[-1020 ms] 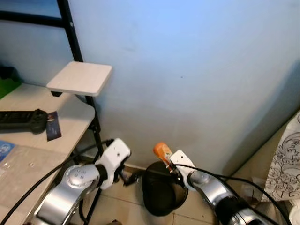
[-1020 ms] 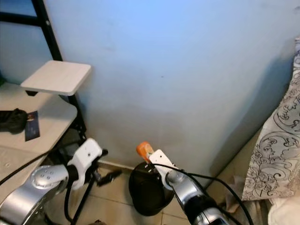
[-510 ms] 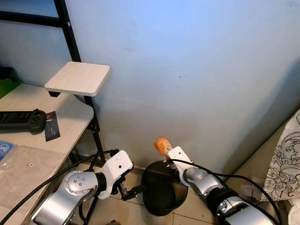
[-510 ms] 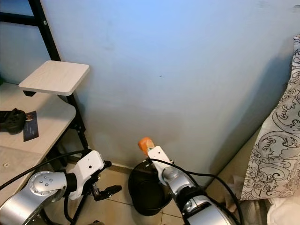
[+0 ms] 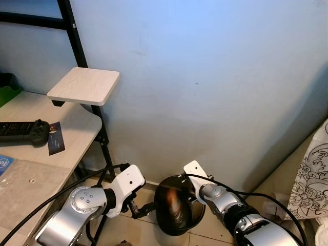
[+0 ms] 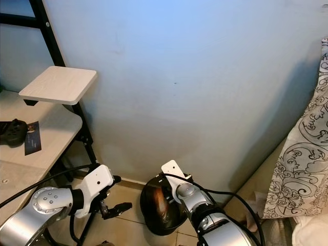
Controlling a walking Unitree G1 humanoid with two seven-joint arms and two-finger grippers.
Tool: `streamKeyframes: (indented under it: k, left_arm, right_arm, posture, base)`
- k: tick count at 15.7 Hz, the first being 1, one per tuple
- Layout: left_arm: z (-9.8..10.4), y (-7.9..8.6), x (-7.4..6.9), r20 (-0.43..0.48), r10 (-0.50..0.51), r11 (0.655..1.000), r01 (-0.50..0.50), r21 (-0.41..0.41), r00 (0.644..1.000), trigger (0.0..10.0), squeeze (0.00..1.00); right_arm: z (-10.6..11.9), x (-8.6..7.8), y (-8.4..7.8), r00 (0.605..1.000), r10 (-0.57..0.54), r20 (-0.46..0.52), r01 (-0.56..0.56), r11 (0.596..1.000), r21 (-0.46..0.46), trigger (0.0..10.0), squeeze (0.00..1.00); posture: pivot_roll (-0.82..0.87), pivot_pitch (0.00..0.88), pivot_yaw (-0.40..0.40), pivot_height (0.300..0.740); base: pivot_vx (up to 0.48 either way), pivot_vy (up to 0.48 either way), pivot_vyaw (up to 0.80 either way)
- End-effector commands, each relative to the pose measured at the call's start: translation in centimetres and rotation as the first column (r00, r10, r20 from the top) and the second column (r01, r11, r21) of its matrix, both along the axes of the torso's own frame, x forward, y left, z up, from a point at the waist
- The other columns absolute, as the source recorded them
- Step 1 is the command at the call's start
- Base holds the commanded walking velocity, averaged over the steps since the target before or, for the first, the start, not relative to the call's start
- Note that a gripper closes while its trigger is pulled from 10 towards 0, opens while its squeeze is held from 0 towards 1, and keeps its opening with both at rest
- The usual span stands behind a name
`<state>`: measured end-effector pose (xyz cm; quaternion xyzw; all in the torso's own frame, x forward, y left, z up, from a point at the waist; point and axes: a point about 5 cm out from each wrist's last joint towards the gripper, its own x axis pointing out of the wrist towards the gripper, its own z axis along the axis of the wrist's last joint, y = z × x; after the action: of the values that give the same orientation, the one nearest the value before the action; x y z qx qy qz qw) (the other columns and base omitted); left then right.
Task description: Clean up the room
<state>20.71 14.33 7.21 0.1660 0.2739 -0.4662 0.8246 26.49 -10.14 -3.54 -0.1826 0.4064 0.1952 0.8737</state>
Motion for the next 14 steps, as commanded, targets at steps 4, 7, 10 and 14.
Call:
streamKeyframes:
  k: [4,7,10,14]
  left_arm:
    - [1.7,-0.1,1.7,0.07,0.173,0.982,-0.166,-0.093,0.982,10.0,0.0]
    - [4.0,-0.7,3.2,0.136,0.365,0.918,-0.332,-0.214,0.921,10.0,0.0]
    - [6.1,-1.0,4.4,0.215,0.489,0.86,-0.428,-0.277,0.845,10.0,0.0]
    - [8.0,-0.8,4.8,0.295,0.604,0.792,-0.518,-0.321,0.74,10.0,0.0]
  right_arm:
    - [3.0,2.9,-0.5,0.99,-0.066,0.127,0.038,0.977,0.212,10.0,0.0]
    - [6.9,4.0,-3.2,0.943,-0.194,0.269,0.096,0.937,0.336,10.0,0.0]
    - [11.5,2.5,-5.6,0.861,-0.318,0.398,0.154,0.907,0.392,10.0,0.0]
    - [14.0,-0.2,-6.2,0.801,-0.405,0.44,0.222,0.884,0.411,10.0,0.0]
  posture:
    - [0.04,0.0,-0.018,0.74]
    - [0.02,0.0,0.003,0.74]
    - [-0.02,0.0,0.034,0.74]
    - [-0.01,0.0,0.035,0.74]
  base:
    - [0.0,0.0,0.0]
    - [0.0,0.0,0.0]
    - [0.0,0.0,-0.52]
    - [0.0,0.0,-0.78]
